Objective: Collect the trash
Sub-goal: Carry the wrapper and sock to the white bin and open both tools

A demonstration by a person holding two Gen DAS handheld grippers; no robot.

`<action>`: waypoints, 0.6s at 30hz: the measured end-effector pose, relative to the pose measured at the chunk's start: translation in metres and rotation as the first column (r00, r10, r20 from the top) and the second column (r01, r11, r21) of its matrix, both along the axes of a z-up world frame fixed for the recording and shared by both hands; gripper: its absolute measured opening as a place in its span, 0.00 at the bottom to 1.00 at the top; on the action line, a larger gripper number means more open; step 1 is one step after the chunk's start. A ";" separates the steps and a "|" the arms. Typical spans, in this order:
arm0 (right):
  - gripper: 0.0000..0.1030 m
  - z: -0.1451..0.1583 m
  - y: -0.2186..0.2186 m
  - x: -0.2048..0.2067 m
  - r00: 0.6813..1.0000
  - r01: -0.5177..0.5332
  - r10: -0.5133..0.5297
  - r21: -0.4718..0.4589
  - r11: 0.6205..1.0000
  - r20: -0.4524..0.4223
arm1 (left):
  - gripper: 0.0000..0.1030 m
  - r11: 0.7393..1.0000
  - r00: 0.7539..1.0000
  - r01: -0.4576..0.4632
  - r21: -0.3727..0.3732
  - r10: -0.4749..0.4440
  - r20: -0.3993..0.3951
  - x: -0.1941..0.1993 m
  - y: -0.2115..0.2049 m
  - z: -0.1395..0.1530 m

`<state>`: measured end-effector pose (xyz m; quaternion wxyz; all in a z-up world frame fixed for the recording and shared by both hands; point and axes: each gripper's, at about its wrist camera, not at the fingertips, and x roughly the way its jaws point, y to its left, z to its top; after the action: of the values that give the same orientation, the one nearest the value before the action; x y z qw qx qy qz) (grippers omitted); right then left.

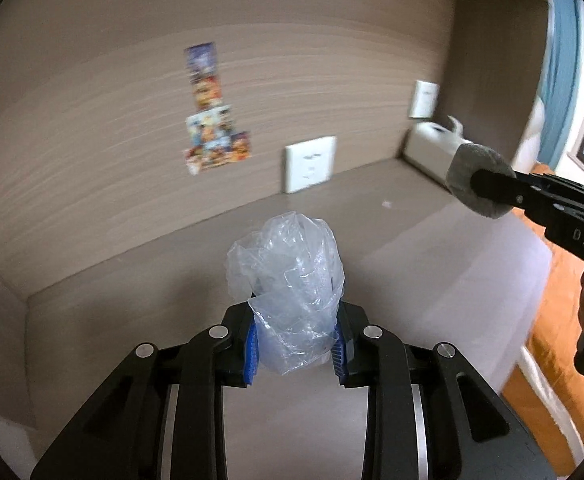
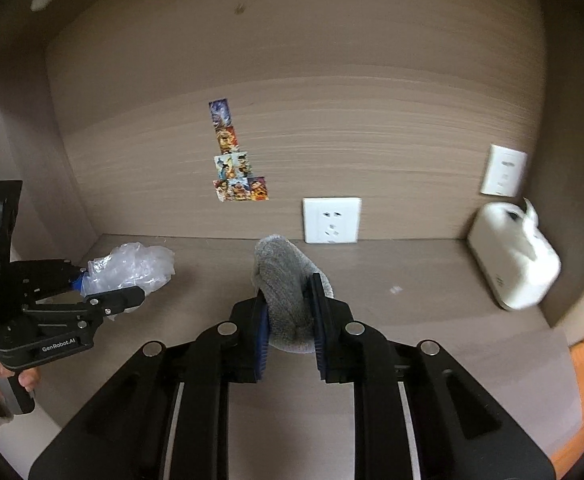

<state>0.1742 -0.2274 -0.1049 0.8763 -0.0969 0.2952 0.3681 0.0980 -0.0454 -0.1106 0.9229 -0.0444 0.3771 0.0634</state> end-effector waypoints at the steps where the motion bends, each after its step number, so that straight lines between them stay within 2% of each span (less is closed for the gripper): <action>1: 0.19 0.001 -0.014 -0.005 1.000 0.000 0.000 0.008 1.000 -0.003 | 0.27 1.000 1.000 0.004 0.008 -0.004 0.005 -0.001 -0.016 0.003; 4: 0.19 0.002 -0.052 -0.018 1.000 -0.008 0.008 0.022 1.000 -0.008 | 0.27 1.000 1.000 0.011 0.007 -0.011 0.009 -0.007 -0.055 0.008; 8: 0.19 0.003 -0.111 -0.037 1.000 -0.026 0.027 0.045 0.999 -0.007 | 0.27 1.000 1.000 0.013 0.001 -0.013 0.018 -0.018 -0.130 0.013; 14: 0.19 -0.003 -0.236 -0.074 0.999 -0.040 0.040 0.091 0.995 0.003 | 0.27 0.999 0.999 0.039 -0.001 -0.039 0.009 -0.030 -0.264 0.014; 18: 0.19 -0.013 -0.311 -0.086 0.999 -0.051 0.052 0.080 0.995 -0.005 | 0.27 0.999 0.999 0.035 0.022 -0.035 0.000 -0.045 -0.345 0.014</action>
<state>0.0882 -0.5385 -0.1177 0.8688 -0.0679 0.2805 0.4024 0.0525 -0.3900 -0.0968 0.9244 -0.0276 0.3770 0.0512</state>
